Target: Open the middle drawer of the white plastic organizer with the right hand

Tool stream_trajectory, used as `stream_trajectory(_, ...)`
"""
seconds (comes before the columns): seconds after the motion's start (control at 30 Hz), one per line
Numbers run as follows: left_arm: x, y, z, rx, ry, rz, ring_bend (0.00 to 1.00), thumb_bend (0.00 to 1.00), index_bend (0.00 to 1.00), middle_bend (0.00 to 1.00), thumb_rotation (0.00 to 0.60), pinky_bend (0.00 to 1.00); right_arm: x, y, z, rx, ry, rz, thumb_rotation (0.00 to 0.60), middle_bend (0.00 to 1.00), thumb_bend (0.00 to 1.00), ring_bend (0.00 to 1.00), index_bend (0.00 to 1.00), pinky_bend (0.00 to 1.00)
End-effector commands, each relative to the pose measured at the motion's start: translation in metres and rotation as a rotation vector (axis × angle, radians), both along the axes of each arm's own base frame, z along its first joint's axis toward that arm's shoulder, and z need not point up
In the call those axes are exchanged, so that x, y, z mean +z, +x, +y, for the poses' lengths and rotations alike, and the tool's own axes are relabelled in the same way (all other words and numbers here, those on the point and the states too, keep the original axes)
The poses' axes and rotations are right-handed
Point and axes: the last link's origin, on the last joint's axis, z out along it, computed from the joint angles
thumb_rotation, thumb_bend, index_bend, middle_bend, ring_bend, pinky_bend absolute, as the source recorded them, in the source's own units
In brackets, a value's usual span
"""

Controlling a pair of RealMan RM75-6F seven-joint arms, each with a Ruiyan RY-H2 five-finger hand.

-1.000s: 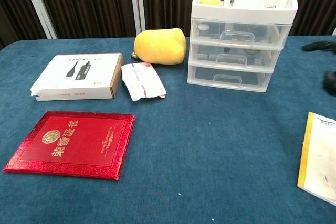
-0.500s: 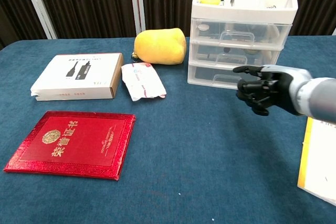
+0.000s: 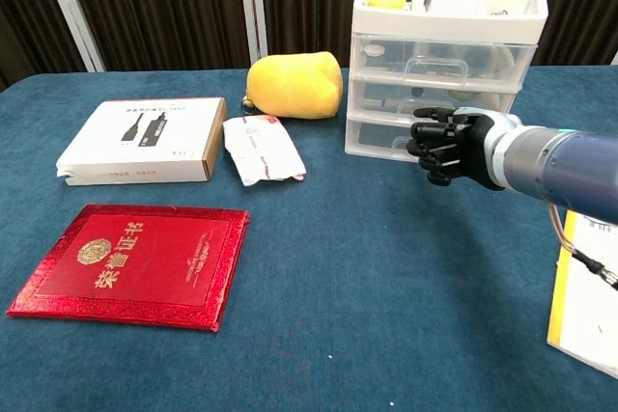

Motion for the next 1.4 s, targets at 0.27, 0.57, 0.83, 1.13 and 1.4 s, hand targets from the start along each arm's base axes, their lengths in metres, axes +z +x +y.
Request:
stream_trajectory(0.27, -0.002, 0.001, 0.0, -0.004, -0.019, -0.006, 0.0, 0.01, 0.02, 0.0, 0.6, 0.07, -0.012, 0.009, -0.012, -0.063, -0.033, -0.122, 0.6, 0.85, 0.83, 0.85, 0.01, 0.87)
stream_trajectory(0.57, -0.002, 0.0, 0.0, 0.003, -0.024, -0.012, 0.0, 0.01, 0.02, 0.0, 0.6, 0.07, -0.016, 0.015, -0.019, -0.092, -0.037, -0.189, 0.6, 0.85, 0.86, 0.85, 0.16, 0.87)
stream_trajectory(0.83, -0.003, 0.001, -0.001, 0.008, -0.029, -0.013, 0.0, 0.01, 0.02, 0.0, 0.6, 0.07, -0.021, 0.014, -0.014, -0.094, 0.002, -0.203, 0.6, 0.85, 0.86, 0.85, 0.23, 0.87)
stream_trajectory(1.13, -0.004, 0.001, -0.002, 0.01, -0.036, -0.012, 0.0, 0.01, 0.02, 0.0, 0.6, 0.07, -0.024, 0.018, 0.004, -0.056, 0.033, -0.207, 0.6, 0.85, 0.87, 0.85, 0.23, 0.87)
stream_trajectory(1.4, -0.005, 0.002, -0.003, 0.009, -0.037, -0.014, 0.0, 0.01, 0.02, 0.0, 0.6, 0.07, -0.022, 0.022, 0.032, 0.009, 0.052, -0.18, 0.6, 0.76, 0.84, 0.77, 0.02, 0.8)
